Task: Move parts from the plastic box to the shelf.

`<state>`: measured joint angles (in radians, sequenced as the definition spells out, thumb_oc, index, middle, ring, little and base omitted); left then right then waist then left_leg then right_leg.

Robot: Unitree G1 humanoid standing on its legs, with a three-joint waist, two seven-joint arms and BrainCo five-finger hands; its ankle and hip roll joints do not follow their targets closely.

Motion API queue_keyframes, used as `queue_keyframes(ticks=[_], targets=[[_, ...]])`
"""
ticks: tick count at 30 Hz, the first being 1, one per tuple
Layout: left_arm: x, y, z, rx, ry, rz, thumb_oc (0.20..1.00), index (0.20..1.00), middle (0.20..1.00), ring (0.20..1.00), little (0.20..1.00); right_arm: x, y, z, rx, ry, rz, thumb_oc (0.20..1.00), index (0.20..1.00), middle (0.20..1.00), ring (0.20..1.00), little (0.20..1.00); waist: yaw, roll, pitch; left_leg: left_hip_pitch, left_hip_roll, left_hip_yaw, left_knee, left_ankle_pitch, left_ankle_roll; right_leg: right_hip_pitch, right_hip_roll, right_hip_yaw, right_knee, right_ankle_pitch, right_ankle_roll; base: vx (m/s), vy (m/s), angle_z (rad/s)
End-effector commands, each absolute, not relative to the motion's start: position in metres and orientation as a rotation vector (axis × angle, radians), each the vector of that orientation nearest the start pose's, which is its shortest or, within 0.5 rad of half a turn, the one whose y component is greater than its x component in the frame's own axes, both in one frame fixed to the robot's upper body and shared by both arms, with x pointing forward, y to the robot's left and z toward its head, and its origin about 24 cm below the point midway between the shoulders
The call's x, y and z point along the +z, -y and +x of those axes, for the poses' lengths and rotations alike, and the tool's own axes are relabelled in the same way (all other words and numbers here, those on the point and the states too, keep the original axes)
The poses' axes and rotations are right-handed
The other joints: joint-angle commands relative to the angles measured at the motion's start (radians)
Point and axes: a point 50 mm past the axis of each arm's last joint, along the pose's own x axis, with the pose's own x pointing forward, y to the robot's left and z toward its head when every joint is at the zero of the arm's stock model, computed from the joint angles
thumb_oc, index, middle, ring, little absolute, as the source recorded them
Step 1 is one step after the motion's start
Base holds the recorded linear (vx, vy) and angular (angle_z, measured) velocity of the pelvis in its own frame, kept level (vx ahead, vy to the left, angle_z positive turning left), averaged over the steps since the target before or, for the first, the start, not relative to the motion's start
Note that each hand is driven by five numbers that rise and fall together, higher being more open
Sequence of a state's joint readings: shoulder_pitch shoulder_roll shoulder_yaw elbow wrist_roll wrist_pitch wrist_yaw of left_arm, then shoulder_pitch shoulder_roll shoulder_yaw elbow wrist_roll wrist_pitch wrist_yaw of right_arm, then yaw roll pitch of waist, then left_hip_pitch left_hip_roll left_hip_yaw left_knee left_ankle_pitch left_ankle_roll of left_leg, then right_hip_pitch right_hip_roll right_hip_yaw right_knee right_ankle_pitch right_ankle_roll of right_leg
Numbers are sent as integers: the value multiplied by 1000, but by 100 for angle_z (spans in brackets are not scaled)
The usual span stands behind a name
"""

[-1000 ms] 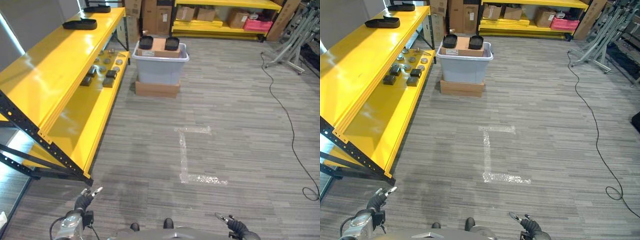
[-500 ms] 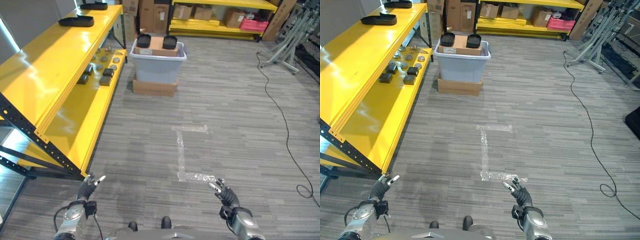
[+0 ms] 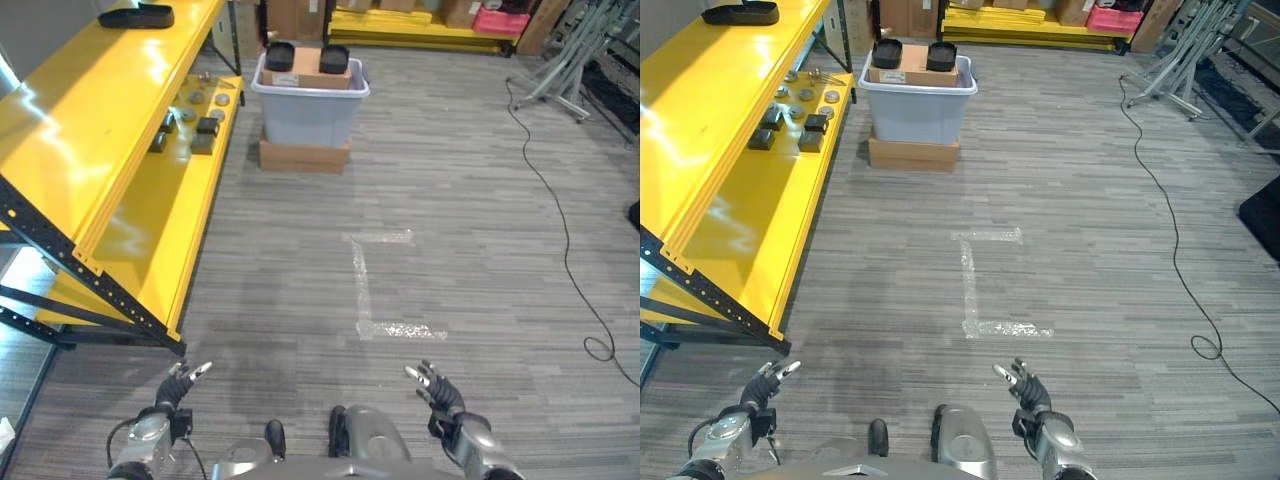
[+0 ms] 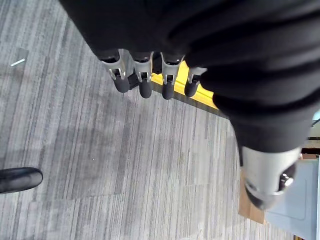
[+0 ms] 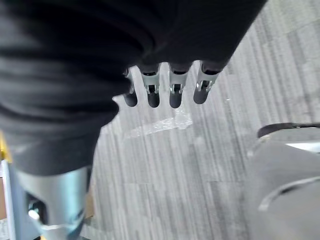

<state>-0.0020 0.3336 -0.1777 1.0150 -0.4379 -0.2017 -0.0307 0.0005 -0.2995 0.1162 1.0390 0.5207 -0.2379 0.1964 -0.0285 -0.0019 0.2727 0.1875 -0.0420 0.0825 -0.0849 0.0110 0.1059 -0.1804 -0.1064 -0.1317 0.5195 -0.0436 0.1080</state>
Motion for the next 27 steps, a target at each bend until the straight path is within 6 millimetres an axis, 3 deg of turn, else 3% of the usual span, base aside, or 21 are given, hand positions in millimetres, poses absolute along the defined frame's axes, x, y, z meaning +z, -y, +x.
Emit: queue_keyframes(ticks=[1,6,13,16,18,19,22,25,27], targets=[[-116,-255,162,147,-732,26,1000,1000,1000,1000,1000,-121,244,154,-68,-713,135,1000,1000,1000,1000,1000,-14,15,-18,-27,-21,20,68,-126,15,58,2,11,-119,112,33,178,-101,1],[-117,-259,157,162,-758,15,1000,1000,1000,1000,1000,-128,246,143,-107,-766,196,1000,1000,1000,1000,1000,-27,7,-14,10,-26,43,65,-145,-3,43,9,-30,-254,138,38,199,-119,-5],[-128,-250,148,213,-822,-72,1000,1000,1000,1000,1000,-134,254,135,-106,-866,143,1000,1000,1000,1000,1000,-26,6,-26,-44,10,57,238,-190,-28,125,50,-56,-334,0,-60,193,-202,0],[-131,-243,147,205,-830,-95,1000,1000,1000,1000,1000,-132,258,135,-107,-871,116,1000,1000,1000,1000,1000,-10,-13,-16,-183,50,54,526,-85,-67,175,57,-45,-363,-23,-101,129,-213,-6],[-132,-242,145,207,-838,-118,1000,1000,1000,1000,1000,-131,264,132,-119,-882,91,1000,1000,1000,1000,1000,9,-29,-5,-305,54,23,714,-43,-74,200,60,-23,-373,-24,-123,229,-221,-12],[-133,-241,144,204,-842,-120,1000,1000,1000,1000,1000,-131,266,131,-126,-884,90,1000,1000,1000,1000,1000,13,-30,-3,-327,49,18,723,-43,-72,205,63,-19,-374,-25,-125,294,-121,-21],[-137,-237,136,195,-869,-122,1000,1000,1000,1000,1000,-130,272,130,-158,-884,101,1000,1000,1000,1000,1000,38,-29,4,-361,19,10,641,-35,-68,235,78,6,-383,-34,-120,248,1,-9],[-142,-236,122,200,-889,-113,1000,1000,1000,1000,1000,-129,274,132,-141,-890,92,1000,1000,1000,1000,1000,75,-4,9,-360,7,-39,360,33,-93,277,121,42,-390,-68,-110,310,69,-28],[-143,-237,116,188,-897,-88,1000,1000,1000,1000,1000,-130,275,128,-133,-904,85,1000,1000,1000,1000,1000,98,5,14,-363,7,-58,259,68,-113,304,135,47,-396,-83,-107,308,66,-33]])
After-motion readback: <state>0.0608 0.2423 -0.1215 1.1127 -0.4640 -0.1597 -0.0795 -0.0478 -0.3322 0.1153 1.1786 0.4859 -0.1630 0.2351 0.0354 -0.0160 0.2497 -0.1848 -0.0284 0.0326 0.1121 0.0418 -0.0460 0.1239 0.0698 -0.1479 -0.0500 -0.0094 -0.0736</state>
